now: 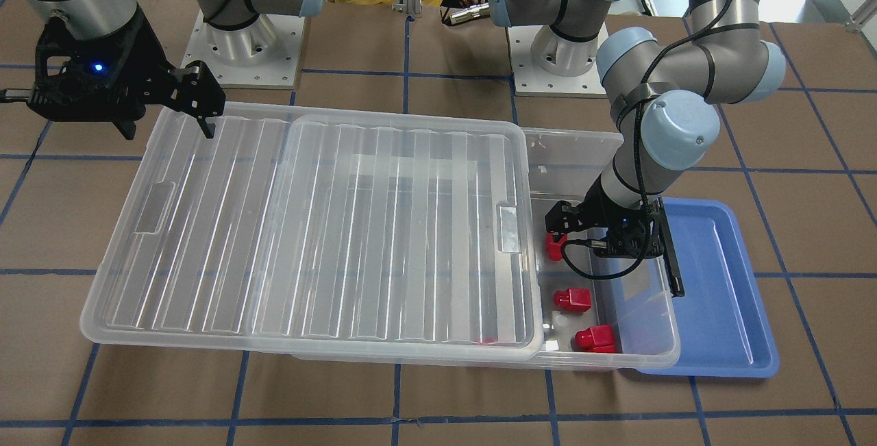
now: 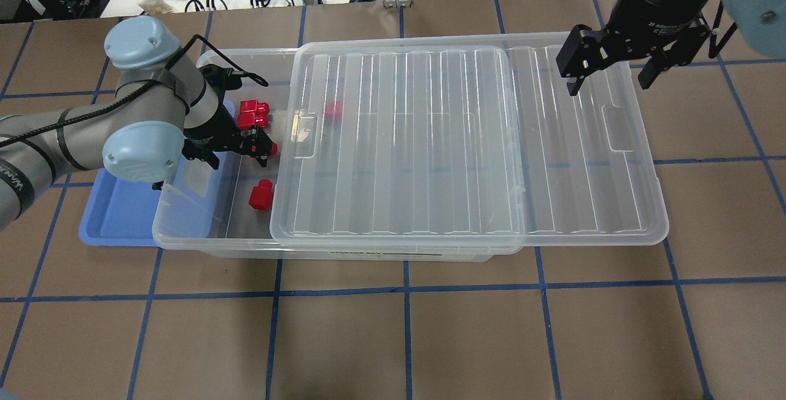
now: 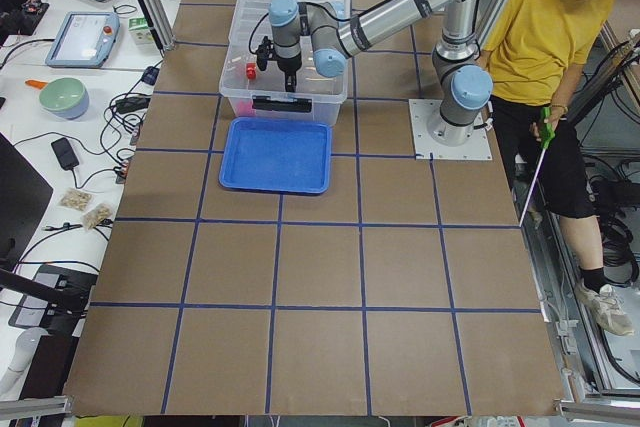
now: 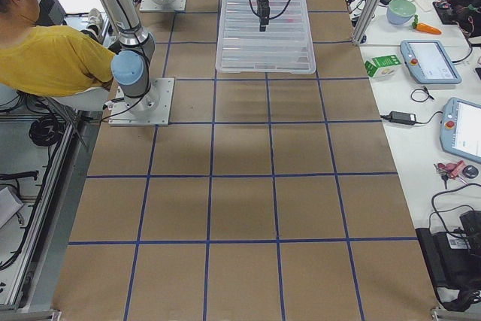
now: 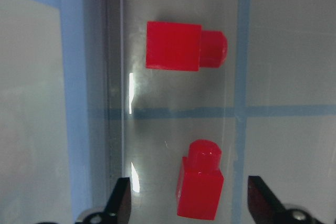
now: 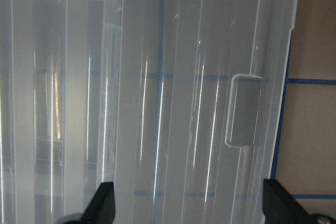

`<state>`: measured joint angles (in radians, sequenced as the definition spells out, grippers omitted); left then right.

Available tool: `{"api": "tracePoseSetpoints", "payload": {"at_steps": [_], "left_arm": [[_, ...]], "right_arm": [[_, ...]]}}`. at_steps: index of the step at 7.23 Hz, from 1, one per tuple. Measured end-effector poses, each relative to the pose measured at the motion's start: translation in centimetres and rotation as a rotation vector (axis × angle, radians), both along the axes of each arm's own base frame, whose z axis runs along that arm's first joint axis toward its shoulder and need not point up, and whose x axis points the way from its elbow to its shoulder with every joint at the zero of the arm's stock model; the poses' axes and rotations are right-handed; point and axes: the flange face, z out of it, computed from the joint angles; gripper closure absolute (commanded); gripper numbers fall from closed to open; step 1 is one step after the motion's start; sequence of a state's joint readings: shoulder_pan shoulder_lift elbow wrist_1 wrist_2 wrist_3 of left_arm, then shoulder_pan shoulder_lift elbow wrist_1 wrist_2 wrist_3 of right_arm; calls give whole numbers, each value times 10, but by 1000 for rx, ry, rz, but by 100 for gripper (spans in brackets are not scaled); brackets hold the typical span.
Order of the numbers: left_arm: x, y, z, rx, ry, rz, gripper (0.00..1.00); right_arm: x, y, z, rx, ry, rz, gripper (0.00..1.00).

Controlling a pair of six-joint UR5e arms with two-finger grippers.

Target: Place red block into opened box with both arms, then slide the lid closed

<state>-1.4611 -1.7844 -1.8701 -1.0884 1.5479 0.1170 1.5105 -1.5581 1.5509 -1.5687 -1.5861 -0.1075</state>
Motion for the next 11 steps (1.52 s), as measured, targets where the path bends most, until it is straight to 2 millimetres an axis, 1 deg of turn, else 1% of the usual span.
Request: {"api": "tracePoseSetpoints", "payload": {"at_steps": [1,2,3,4,5,6,7,8,9,11], "left_arm": [[-1,-3,37,-6,-1,-2,0],[-1,-3,80,-5,-1,-3,0],[-3,1,125,-5,1,-4,0],[-7,11,166,-16,0,-10,0],[-17,25,198,-37,-4,-27,0],[-29,36,215,-56,-9,-48,0],[-36,41,219,-61,-9,-64,0],[-39,42,216,-60,-6,-75,0],[-40,44,214,-67,-4,-79,0],[-40,47,212,-79,-6,-77,0]], "right_arm": [[-8,-5,-6,13,-1,-8,0],[-27,-13,-14,28,-2,-39,0],[-58,-19,-18,36,-4,-93,0],[-89,-23,-22,44,-7,-131,0],[-115,-27,-30,59,-2,-137,0],[-136,-32,-41,80,14,-133,0],[-154,-35,-52,100,24,-127,0],[-166,-38,-63,115,25,-115,0],[-172,-41,-76,125,24,-105,0],[-174,-42,-102,147,14,-102,0]]}}
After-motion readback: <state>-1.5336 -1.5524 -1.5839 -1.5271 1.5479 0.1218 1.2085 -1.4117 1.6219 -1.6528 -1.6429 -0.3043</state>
